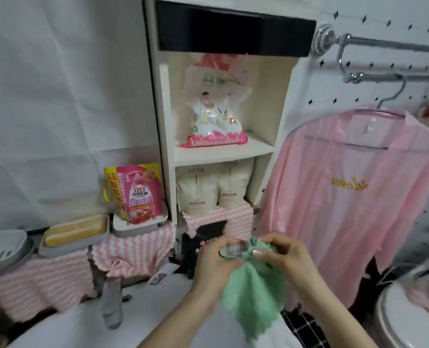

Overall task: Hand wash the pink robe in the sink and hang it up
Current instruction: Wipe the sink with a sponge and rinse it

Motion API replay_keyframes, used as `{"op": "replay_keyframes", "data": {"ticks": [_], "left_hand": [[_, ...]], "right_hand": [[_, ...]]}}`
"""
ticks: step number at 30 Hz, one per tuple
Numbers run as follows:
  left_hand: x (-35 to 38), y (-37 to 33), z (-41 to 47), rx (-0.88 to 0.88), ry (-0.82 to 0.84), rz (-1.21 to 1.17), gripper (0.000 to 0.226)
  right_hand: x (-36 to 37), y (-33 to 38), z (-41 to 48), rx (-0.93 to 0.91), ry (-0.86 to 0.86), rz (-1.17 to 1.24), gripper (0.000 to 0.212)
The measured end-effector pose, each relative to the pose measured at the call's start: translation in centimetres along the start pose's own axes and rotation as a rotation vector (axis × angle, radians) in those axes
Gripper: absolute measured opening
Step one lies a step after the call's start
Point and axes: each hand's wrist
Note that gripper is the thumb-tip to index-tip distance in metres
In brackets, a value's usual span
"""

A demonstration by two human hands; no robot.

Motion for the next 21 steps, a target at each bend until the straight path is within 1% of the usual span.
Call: {"op": "replay_keyframes", "data": {"ticks": [2,3,4,6,8,10,12,14,17,19,21], "left_hand": [[0.5,1.2,-0.7,-0.109,-0.016,-0.057,0.035],[0.8,1.5,-1.0,-0.154,-0.013,-0.06,0.038],[1.2,1.9,-1.3,-0.187,-0.006,-0.051,0.04],[1.9,2.4,-1.9,-0.23,0.014,-0.026,0.043],[2.4,2.7,-2.1,-0.225,0.059,0.012,0.044],[3.1,2.9,-2.2,-0.173,0.119,0.085,0.034],[3.8,3.3,-2.4,-0.131,0.14,0.144,0.023],[4.7,3.5,-2.6,-0.112,0.142,0.175,0.015],[5.6,3.8,-2.7,-0.088,0.139,0.216,0.014],[6.0,3.8,-2.8,-0.086,0.154,0.244,0.01],[6.3,3.8,-2.7,-0.107,0.173,0.23,0.011]], "right_hand": [[-0.8,-2.5,-0.8,0.053,-0.008,-0.056,0.02],[-1.2,-3.4,-1.2,0.081,-0.012,-0.061,0.02],[-1.6,-4.2,-1.6,0.107,-0.005,-0.038,0.02],[-2.2,-4.9,-2.3,0.157,0.044,0.024,0.033],[-2.6,-5.0,-3.0,0.17,0.082,0.037,0.039],[-2.7,-5.0,-3.5,0.165,0.068,0.025,0.036],[-3.0,-5.3,-3.6,0.166,-0.012,0.052,0.03],[-3.7,-5.5,-3.5,0.178,-0.109,0.108,0.032],[-4.7,-5.8,-3.4,0.217,-0.202,0.156,0.033],[-5.6,-5.7,-3.3,0.23,-0.206,0.164,0.036],[-6.2,-5.2,-3.6,0.269,-0.181,0.258,0.04]]}}
Point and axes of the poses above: each hand's wrist, its own z-axis towards the middle knuckle, its own x-axis out of the palm, y = z × x, and after that the axes turned 7 degrees about x, right-handed
